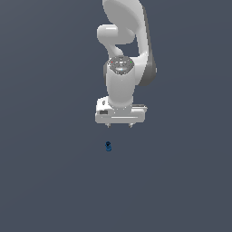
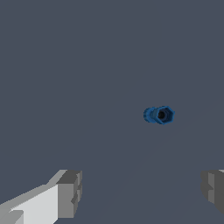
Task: Pick up the object and move it to a goal position.
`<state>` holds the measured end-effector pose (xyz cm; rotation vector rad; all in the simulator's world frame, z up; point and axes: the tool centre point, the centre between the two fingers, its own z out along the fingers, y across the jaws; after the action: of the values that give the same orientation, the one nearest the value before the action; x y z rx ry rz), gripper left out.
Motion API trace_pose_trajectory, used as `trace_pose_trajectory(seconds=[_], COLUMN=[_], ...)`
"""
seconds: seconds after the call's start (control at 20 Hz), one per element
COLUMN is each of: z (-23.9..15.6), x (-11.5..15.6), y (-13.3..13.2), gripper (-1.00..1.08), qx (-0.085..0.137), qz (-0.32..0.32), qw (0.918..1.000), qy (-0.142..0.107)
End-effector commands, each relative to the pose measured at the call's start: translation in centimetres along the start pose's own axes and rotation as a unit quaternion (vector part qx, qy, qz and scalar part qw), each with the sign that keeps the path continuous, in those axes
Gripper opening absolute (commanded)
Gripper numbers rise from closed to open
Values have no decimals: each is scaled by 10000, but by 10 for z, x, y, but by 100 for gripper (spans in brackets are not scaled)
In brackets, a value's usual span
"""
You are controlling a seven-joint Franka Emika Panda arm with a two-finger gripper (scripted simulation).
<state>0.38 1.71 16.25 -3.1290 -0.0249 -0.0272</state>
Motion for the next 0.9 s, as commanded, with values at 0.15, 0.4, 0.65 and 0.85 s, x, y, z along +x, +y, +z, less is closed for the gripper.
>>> trace_pose_trajectory(seconds=[0.15,0.4,0.65,0.85], z=[-4,-22,-21,-14], x=[3,12,13,17], y=[-3,-16,-16,-10], gripper=[100,100,100,100], qx=[8,45,44,34], qz=[6,29,26,3], qw=[10000,9998,9998,9999], qy=[35,176,174,155])
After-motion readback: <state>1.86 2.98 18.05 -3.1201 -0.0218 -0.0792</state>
